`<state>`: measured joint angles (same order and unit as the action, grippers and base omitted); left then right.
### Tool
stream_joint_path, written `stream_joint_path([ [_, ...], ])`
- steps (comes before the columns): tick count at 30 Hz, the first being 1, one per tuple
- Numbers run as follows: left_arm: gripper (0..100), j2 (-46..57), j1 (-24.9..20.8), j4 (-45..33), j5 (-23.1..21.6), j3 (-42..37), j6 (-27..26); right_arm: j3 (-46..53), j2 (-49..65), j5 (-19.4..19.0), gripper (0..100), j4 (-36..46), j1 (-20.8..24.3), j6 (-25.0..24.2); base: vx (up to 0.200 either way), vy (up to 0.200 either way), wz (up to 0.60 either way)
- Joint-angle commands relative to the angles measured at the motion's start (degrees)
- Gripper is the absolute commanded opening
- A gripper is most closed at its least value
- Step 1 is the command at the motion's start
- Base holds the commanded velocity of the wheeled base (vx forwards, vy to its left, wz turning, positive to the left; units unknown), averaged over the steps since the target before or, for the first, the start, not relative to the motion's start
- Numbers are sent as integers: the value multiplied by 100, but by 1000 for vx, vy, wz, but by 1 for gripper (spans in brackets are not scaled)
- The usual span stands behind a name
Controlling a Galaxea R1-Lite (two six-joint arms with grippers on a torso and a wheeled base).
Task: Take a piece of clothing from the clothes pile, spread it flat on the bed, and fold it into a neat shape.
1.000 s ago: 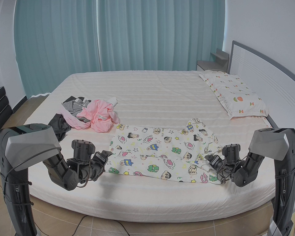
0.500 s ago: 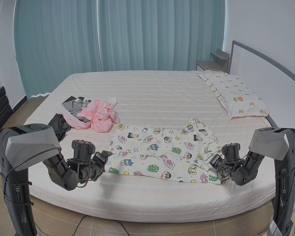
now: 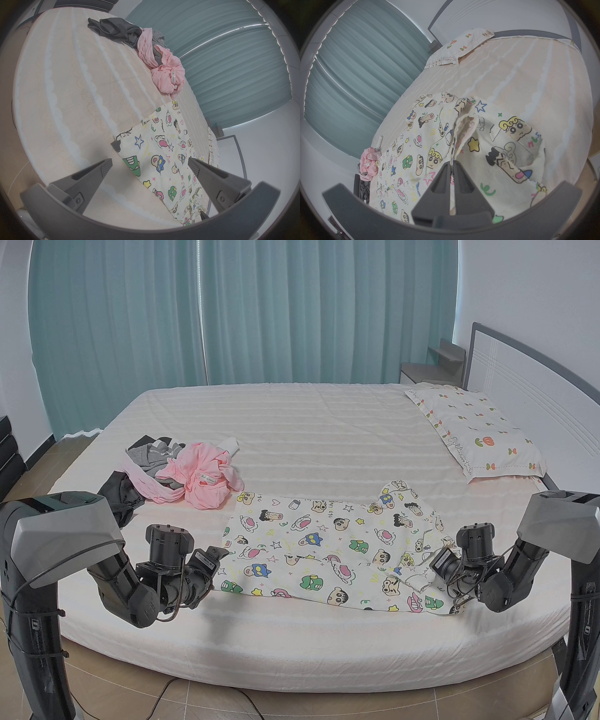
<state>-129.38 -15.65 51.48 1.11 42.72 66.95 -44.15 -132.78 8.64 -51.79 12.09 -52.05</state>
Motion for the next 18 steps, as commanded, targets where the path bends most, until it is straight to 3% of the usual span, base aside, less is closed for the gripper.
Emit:
stream_joint_path([
  [1,100,-8,1,2,3,0,2,30,736,-3,0,406,197,-24,0,0,0],
  [8,100,-8,1,2,3,0,2,408,1167,59,0,591,469,-33,0,0,0],
  [11,100,-8,1,2,3,0,2,548,1158,322,0,591,619,-33,0,0,0],
  [18,100,-8,1,2,3,0,2,944,1202,524,0,529,795,-138,0,0,0],
])
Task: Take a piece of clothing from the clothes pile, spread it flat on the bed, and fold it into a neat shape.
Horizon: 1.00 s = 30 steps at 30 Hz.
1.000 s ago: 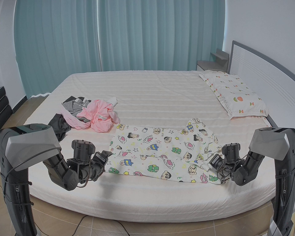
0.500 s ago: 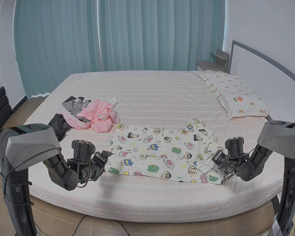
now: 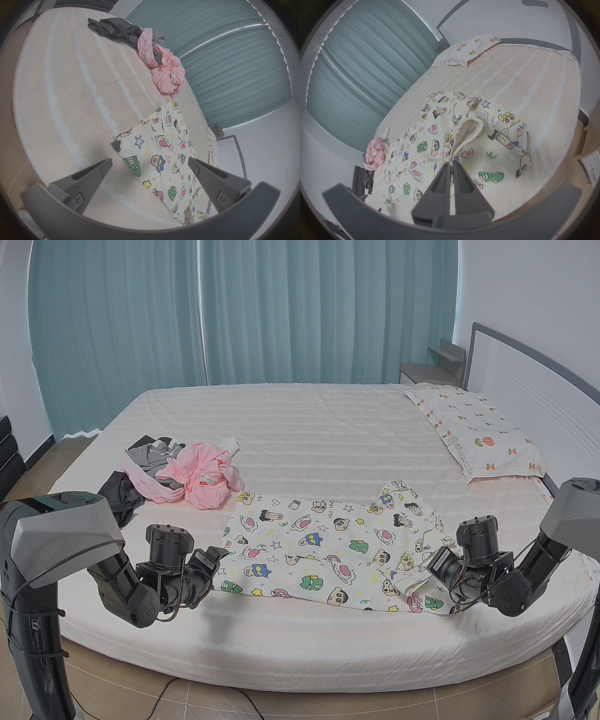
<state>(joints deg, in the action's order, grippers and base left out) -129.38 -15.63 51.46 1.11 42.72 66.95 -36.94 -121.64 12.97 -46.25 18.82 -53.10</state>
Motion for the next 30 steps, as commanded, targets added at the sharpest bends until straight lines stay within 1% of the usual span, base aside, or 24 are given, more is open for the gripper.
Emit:
stream_joint_path([
  [1,100,-8,-2,5,3,0,2,222,88,92,0,-24,122,-34,0,0,0],
  [2,100,-8,-2,5,3,0,2,292,88,197,0,-33,148,-42,0,0,0],
  [3,100,-8,-2,5,3,0,-7,345,88,223,0,-33,192,-51,0,0,0],
  [5,100,-8,-2,5,3,0,2,424,105,241,0,-51,254,-60,0,0,0],
  [8,100,-8,-2,5,3,0,-7,574,184,267,0,-147,306,-192,0,0,0],
  [9,100,-8,-2,5,3,0,-7,697,211,285,0,-235,394,-271,0,0,0],
  [13,100,-8,-2,5,3,0,-7,899,184,276,0,-323,456,-297,0,0,0],
  [14,100,-8,-2,5,3,0,-7,934,167,276,100,-332,473,-297,0,0,0],
  [25,100,-8,-2,5,3,0,-7,1215,351,276,100,-358,587,-297,0,0,0],
  [30,100,-8,-2,5,3,0,-7,1215,518,259,100,-560,421,-218,0,0,0],
])
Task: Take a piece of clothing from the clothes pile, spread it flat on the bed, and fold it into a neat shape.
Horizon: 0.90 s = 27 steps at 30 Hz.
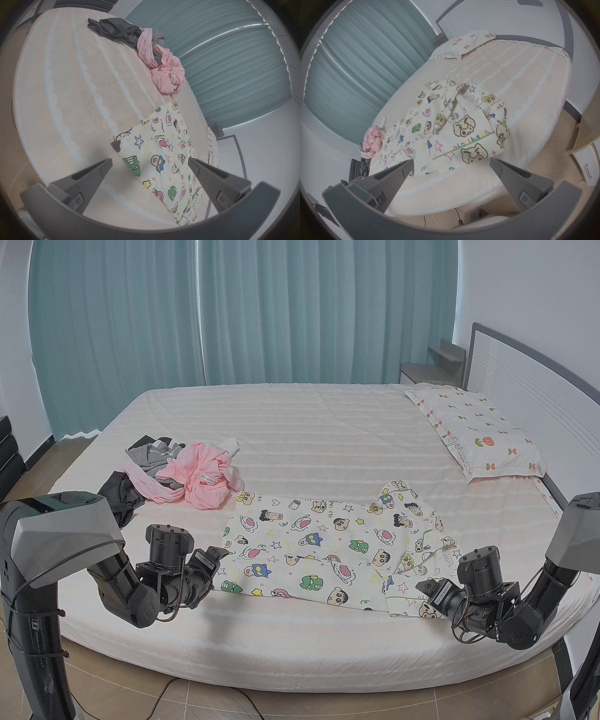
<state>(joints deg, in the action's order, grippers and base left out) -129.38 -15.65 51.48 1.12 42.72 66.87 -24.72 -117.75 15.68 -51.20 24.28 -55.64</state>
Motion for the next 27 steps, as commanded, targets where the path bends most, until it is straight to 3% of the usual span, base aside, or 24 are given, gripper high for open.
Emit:
stream_joint_path([
  [1,100,-8,1,2,2,-9,2,-129,85,-118,100,-145,-284,106,0,0,0],
  [9,100,71,-69,248,20,-141,-51,-578,-249,-856,100,-417,-372,115,0,0,0],
  [14,100,211,-69,618,2,-360,-42,-841,-213,-1533,100,-505,-688,44,0,0,0],
  [18,100,203,-52,837,-33,-554,-51,-560,-266,-1585,100,-566,-741,44,0,0,0],
  [27,100,203,-96,1031,-33,-659,-95,-85,-600,-1620,100,-1832,-1005,53,200,0,0],
])
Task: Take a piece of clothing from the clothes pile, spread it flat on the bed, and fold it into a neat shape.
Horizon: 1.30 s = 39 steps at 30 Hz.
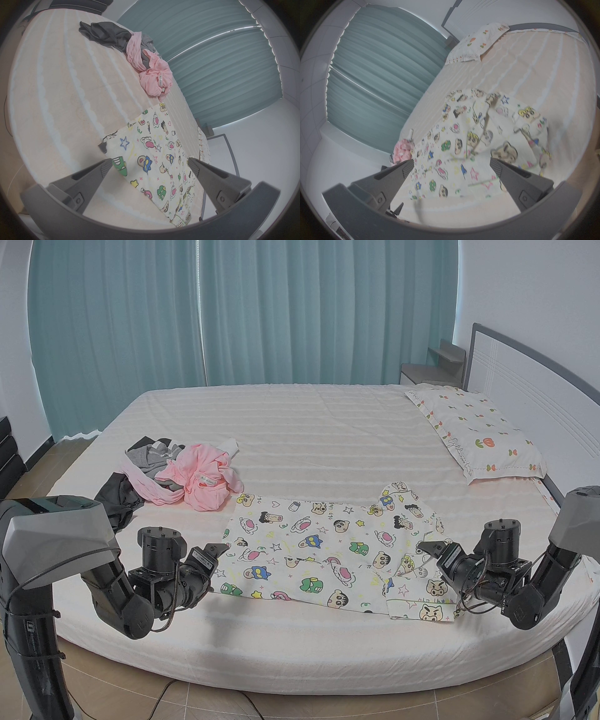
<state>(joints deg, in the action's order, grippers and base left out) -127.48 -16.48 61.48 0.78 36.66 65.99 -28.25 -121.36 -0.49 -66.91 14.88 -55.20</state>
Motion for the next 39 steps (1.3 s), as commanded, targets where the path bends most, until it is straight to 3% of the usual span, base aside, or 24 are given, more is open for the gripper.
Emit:
stream_joint_path([
  [1,100,12,-13,31,1,-53,-7,285,-222,-4,100,-296,-56,9,200,0,0],
  [12,100,12,-83,75,-8,-45,-16,320,-99,-4,100,-313,23,9,200,0,0],
  [20,100,4,-198,593,-8,-256,-25,364,-37,-4,100,-313,102,9,0,0,0],
  [29,100,100,-312,936,10,-590,-649,390,16,-4,100,-305,181,9,0,0,0],
  [31,100,566,-400,919,1,-625,-1132,487,51,-83,100,-322,181,9,0,0,0],
  [34,100,1014,-514,339,-16,-396,-1651,513,60,-171,100,-322,181,9,0,0,0],
  [37,100,1269,-382,-1235,-78,307,-2283,522,60,-171,100,-322,181,9,0,0,0],
  [39,100,1269,-83,-1771,-641,535,-2670,522,60,-180,100,-331,181,9,0,0,0],
])
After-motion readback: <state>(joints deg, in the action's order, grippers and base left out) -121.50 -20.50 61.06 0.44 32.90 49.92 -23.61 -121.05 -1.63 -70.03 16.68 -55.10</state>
